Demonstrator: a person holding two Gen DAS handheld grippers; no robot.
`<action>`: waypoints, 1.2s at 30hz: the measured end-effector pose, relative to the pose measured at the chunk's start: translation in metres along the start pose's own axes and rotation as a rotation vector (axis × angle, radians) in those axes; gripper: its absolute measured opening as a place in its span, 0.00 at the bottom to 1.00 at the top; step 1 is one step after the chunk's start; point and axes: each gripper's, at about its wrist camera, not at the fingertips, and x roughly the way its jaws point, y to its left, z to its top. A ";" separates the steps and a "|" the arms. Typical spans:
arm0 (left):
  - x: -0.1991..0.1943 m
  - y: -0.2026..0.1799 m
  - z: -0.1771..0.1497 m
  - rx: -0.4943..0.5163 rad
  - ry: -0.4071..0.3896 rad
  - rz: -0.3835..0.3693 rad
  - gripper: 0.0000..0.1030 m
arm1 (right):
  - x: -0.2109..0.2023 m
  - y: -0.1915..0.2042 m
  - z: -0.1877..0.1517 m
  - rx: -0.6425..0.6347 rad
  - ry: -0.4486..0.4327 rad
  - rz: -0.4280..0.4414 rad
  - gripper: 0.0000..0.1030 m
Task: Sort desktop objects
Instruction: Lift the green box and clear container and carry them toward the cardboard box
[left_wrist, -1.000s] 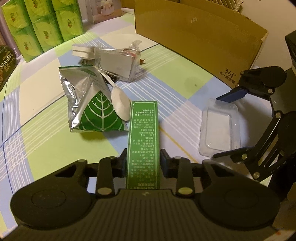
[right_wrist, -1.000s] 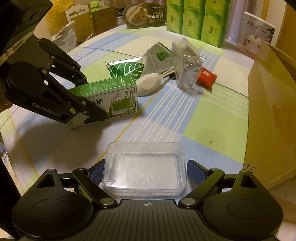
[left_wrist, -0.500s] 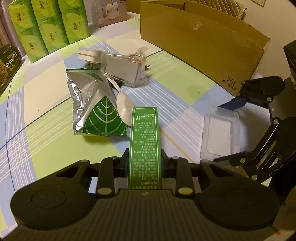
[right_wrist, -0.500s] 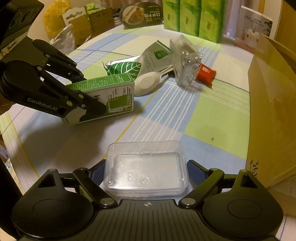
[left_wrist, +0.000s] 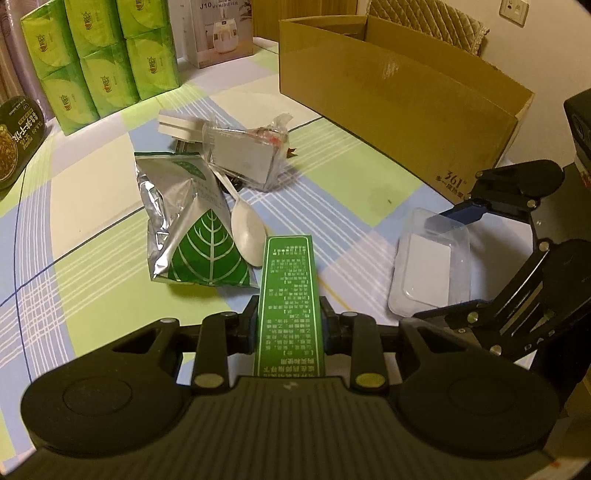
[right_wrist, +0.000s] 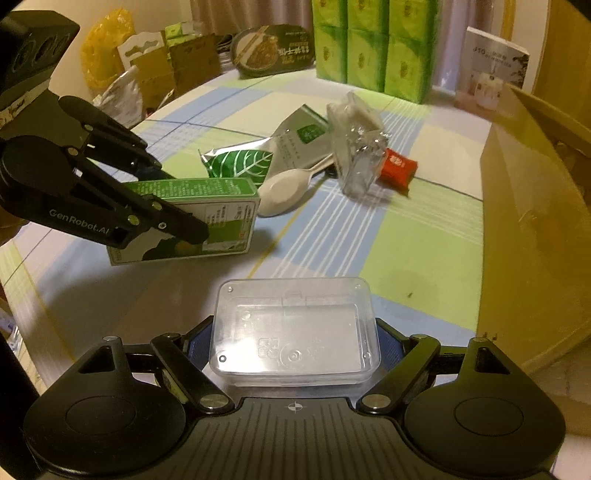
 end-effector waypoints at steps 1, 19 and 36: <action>0.000 0.000 0.000 0.001 0.000 0.001 0.25 | -0.001 -0.001 0.000 0.002 -0.004 -0.001 0.80; 0.006 0.000 -0.006 -0.001 0.039 0.017 0.25 | -0.001 0.001 0.002 0.003 -0.007 0.019 0.80; 0.016 -0.002 -0.011 0.020 0.078 0.032 0.25 | 0.000 0.000 0.004 0.007 -0.012 0.023 0.80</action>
